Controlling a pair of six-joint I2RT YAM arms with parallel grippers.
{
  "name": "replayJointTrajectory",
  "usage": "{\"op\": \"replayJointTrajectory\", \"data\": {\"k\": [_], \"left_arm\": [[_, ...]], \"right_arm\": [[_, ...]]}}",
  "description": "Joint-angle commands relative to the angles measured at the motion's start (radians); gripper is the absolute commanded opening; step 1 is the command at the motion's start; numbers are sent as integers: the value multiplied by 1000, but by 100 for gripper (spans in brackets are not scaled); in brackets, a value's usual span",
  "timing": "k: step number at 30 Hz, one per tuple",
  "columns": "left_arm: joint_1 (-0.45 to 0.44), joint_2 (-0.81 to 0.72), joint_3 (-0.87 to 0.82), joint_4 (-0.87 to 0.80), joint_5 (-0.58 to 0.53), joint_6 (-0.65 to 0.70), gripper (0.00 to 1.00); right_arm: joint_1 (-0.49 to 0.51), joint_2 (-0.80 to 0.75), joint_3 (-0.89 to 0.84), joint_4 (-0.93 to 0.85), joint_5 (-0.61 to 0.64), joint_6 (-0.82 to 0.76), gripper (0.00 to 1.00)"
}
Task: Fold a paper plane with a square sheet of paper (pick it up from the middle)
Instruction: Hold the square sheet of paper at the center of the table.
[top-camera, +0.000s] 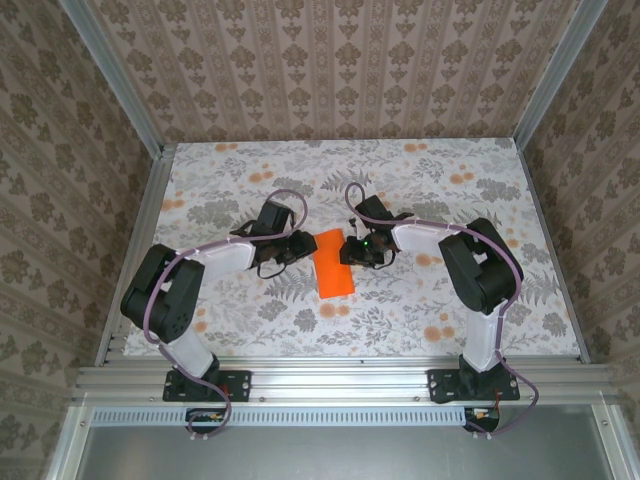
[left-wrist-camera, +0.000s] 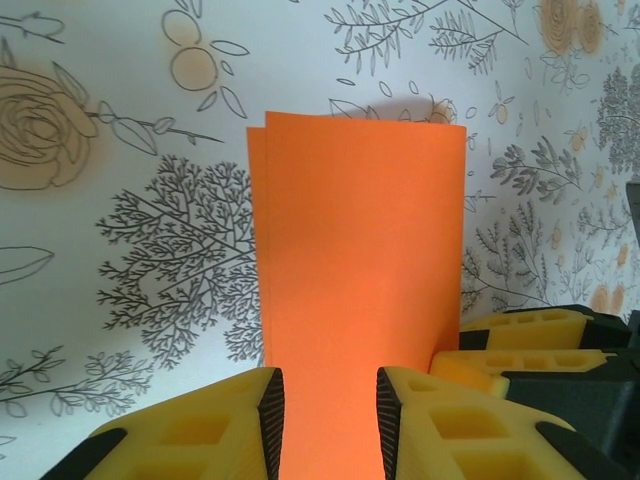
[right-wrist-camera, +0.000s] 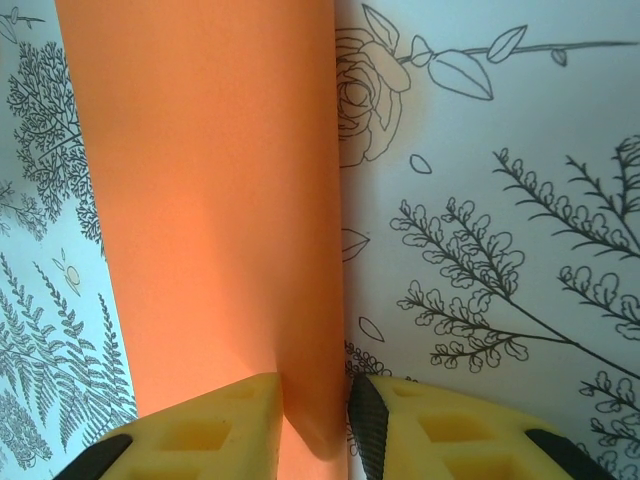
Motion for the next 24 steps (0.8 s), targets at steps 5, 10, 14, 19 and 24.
{"op": "replayJointTrajectory", "data": {"k": [5,10,14,19,24], "left_arm": [[-20,24,-1,29,35,-20,30],[-20,27,1,25,29,-17,30],[-20,27,4,24,27,-17,30],[-21,31,4,25,27,-17,30],[-26,42,7,26,37,-17,29]], "right_arm": [[1,82,-40,-131,139,-23,31],[1,84,-39,-137,135,-65,31],[1,86,-39,-135,130,-89,32],[2,92,-36,-134,132,-86,32],[1,97,-35,-131,136,-75,32]]}}
